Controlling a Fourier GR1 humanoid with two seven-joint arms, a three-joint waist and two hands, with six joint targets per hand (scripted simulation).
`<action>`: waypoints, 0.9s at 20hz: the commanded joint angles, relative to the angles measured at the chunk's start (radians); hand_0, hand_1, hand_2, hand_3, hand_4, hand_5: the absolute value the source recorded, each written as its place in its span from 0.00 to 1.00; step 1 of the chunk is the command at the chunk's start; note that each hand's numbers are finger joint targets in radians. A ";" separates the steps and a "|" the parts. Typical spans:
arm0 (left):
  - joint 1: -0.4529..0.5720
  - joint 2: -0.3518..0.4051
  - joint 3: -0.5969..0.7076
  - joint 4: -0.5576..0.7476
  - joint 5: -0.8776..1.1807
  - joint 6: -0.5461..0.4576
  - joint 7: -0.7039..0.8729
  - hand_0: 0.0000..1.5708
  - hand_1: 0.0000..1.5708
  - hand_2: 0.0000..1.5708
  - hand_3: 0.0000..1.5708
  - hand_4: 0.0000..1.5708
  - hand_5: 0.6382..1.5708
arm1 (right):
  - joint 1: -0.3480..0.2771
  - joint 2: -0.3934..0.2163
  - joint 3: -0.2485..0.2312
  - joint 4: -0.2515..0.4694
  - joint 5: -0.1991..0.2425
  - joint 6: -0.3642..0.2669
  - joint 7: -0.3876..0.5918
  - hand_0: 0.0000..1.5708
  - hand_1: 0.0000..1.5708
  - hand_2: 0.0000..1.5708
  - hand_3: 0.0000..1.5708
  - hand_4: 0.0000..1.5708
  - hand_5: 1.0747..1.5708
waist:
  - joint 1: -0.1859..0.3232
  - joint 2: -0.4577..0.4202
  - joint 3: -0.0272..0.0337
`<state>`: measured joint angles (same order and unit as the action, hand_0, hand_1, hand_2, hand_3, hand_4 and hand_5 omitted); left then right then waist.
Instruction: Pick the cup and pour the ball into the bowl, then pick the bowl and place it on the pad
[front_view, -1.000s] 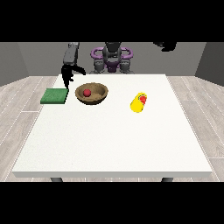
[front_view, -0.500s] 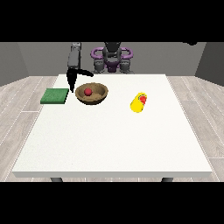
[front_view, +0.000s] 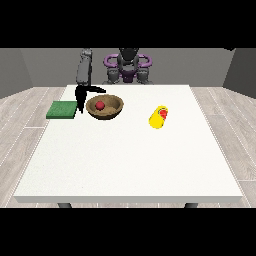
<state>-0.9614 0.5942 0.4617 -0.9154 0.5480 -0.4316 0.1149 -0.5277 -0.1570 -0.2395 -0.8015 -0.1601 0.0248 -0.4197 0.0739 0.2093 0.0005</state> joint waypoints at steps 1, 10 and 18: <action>-0.023 -0.027 -0.019 -0.057 0.041 0.038 0.053 0.00 0.00 0.00 0.00 0.09 1.00 | -0.059 -0.042 -0.048 0.111 -0.027 0.026 -0.026 0.00 0.00 0.00 0.00 0.00 1.00 | 0.037 0.017 0.0007; -0.037 0.037 -0.006 -0.099 0.109 0.028 0.103 0.00 0.00 0.00 0.00 0.03 1.00 | -0.066 -0.014 -0.054 0.229 -0.026 0.039 -0.144 0.00 0.00 0.00 0.00 0.00 0.99 | 0.038 0.075 0.0005; -0.046 0.056 0.011 -0.161 0.140 0.039 0.105 0.00 0.00 0.00 0.00 0.00 1.00 | -0.058 0.006 -0.151 0.330 -0.154 0.135 -0.080 0.45 0.45 0.00 0.00 0.44 0.82 | 0.068 0.149 0.0013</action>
<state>-1.0134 0.6416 0.4579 -1.0659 0.6778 -0.3939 0.2281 -0.6170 -0.1906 -0.3511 -0.5624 -0.2450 0.1035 -0.6125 0.1402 0.3114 -0.0160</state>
